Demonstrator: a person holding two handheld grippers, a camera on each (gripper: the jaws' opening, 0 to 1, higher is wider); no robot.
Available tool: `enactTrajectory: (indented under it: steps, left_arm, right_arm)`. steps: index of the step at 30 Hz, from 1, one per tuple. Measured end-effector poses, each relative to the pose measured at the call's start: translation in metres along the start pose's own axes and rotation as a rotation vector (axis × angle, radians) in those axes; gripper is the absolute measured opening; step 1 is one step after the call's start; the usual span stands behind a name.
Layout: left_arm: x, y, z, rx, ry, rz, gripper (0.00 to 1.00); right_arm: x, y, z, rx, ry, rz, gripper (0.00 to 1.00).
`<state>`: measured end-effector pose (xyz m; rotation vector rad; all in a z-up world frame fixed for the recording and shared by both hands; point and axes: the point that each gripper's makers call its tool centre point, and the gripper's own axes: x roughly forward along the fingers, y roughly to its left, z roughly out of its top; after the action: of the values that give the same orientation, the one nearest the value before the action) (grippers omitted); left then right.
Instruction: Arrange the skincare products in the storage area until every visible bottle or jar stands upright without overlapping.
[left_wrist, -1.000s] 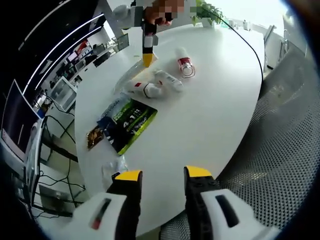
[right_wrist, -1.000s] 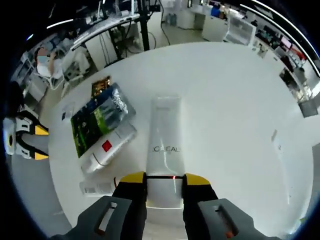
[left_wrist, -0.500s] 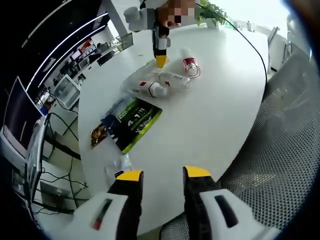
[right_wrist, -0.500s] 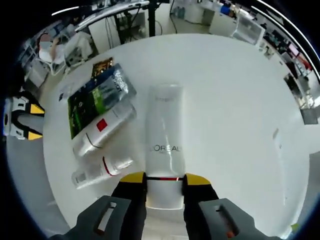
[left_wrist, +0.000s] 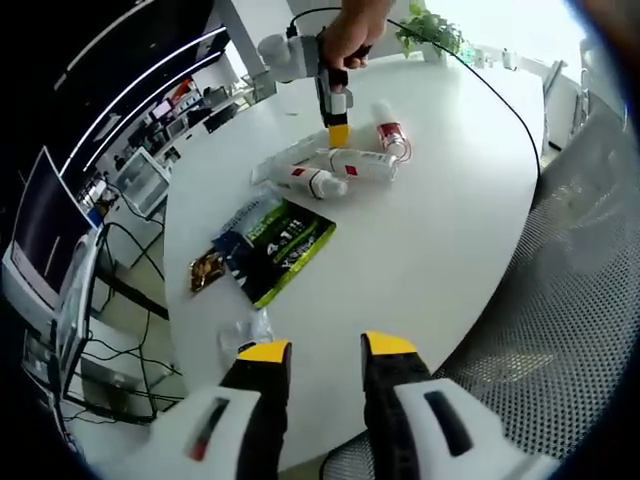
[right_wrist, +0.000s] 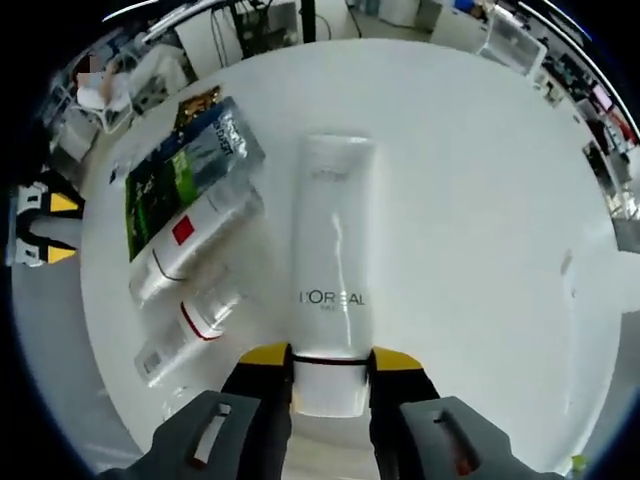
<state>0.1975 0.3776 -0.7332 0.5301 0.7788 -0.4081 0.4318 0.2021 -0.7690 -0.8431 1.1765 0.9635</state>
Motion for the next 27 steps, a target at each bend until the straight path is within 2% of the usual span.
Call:
enactTrajectory:
  steps: [3,4,6,8,11,14,15,16,19,27]
  left_arm:
    - [0.000,0.001,0.001,0.001,-0.007,0.002,0.24]
    - [0.000,0.001,0.001,-0.001,-0.009,0.003,0.24]
    - [0.000,0.001,0.002,-0.004,-0.012,0.003,0.24]
    - [0.000,0.000,0.002,-0.003,-0.013,0.003,0.23]
    - [-0.001,0.000,0.001,-0.005,-0.011,0.000,0.23]
    - [-0.001,-0.001,0.001,-0.002,-0.007,-0.001,0.23]
    - [0.000,-0.001,0.000,-0.004,-0.006,-0.002,0.23]
    - [0.000,-0.001,0.000,-0.004,-0.003,-0.003,0.23]
    - [0.000,-0.002,-0.001,-0.002,0.000,-0.005,0.22]
    - [0.000,-0.002,-0.002,-0.001,0.009,-0.008,0.21]
  right_arm:
    - [0.001,-0.003,0.004,0.002,-0.005,-0.003,0.28]
    - [0.002,-0.003,0.011,0.026,-0.032,-0.003,0.30]
    - [0.005,-0.003,0.019,0.046,-0.046,0.003,0.35]
    - [0.007,-0.002,0.026,0.017,-0.036,0.006,0.34]
    - [0.008,-0.003,0.043,-0.004,-0.077,-0.004,0.33]
    - [0.013,0.003,0.055,-0.018,-0.078,0.012,0.34]
    - [0.013,0.001,0.054,-0.044,-0.055,0.018,0.33]
    - [0.014,0.001,0.056,-0.019,-0.060,0.018,0.33]
    - [0.014,-0.001,0.056,-0.013,-0.058,0.033,0.30]
    - [0.013,0.003,0.054,-0.091,-0.067,0.035,0.20]
